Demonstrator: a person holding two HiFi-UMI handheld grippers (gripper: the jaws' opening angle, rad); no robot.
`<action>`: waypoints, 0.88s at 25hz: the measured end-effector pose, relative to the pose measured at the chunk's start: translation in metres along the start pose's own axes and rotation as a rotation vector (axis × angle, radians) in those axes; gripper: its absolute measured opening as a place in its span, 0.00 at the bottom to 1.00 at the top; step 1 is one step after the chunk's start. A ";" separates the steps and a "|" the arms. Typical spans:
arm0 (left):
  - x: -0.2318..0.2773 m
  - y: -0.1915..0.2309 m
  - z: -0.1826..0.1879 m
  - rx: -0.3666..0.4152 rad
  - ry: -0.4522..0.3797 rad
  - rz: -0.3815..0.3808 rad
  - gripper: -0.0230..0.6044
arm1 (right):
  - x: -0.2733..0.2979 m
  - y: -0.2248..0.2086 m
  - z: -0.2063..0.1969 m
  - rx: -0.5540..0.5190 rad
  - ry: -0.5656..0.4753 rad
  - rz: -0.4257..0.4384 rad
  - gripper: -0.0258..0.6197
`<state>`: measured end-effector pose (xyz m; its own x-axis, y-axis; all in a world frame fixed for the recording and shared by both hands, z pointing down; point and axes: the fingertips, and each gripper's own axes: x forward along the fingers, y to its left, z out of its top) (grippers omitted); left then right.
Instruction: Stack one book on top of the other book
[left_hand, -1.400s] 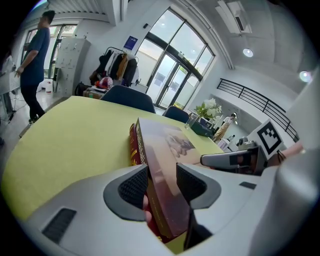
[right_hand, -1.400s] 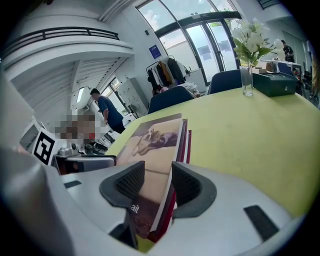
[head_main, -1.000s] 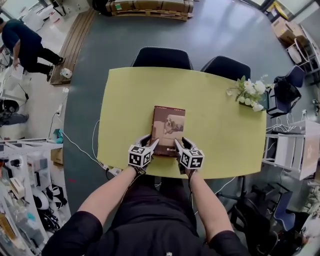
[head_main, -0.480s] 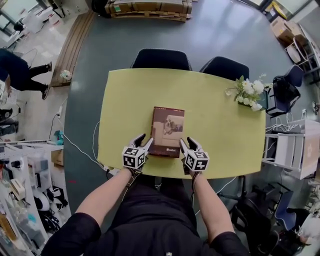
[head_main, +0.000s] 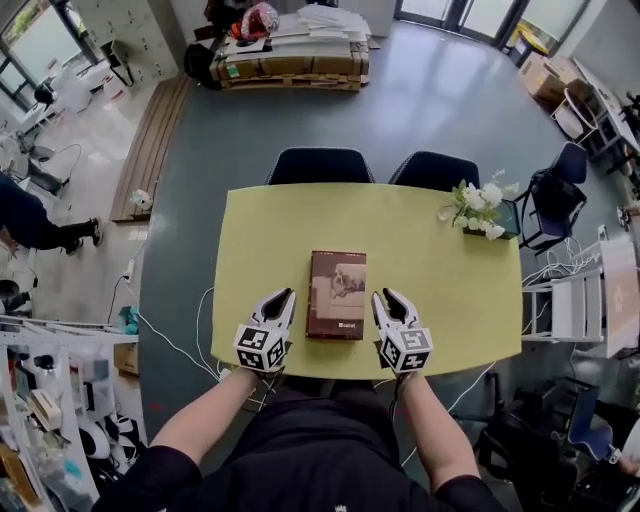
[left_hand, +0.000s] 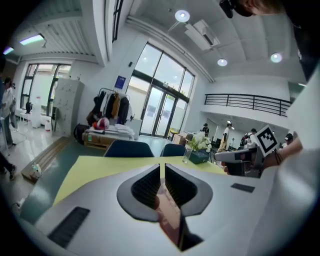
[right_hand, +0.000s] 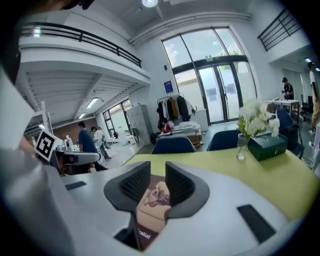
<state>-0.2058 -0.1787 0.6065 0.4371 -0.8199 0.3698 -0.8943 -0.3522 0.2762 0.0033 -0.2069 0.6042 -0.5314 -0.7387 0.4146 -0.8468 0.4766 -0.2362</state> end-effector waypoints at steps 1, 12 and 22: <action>-0.006 -0.004 0.014 0.011 -0.028 -0.007 0.09 | -0.008 0.008 0.015 -0.019 -0.033 -0.005 0.18; -0.066 -0.055 0.104 0.095 -0.217 -0.133 0.05 | -0.091 0.092 0.117 -0.146 -0.288 -0.092 0.07; -0.106 -0.119 0.130 0.147 -0.292 -0.244 0.05 | -0.151 0.132 0.139 -0.195 -0.328 -0.106 0.06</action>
<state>-0.1583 -0.1084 0.4195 0.6115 -0.7904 0.0358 -0.7811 -0.5958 0.1869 -0.0315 -0.0990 0.3879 -0.4475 -0.8866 0.1172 -0.8937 0.4481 -0.0227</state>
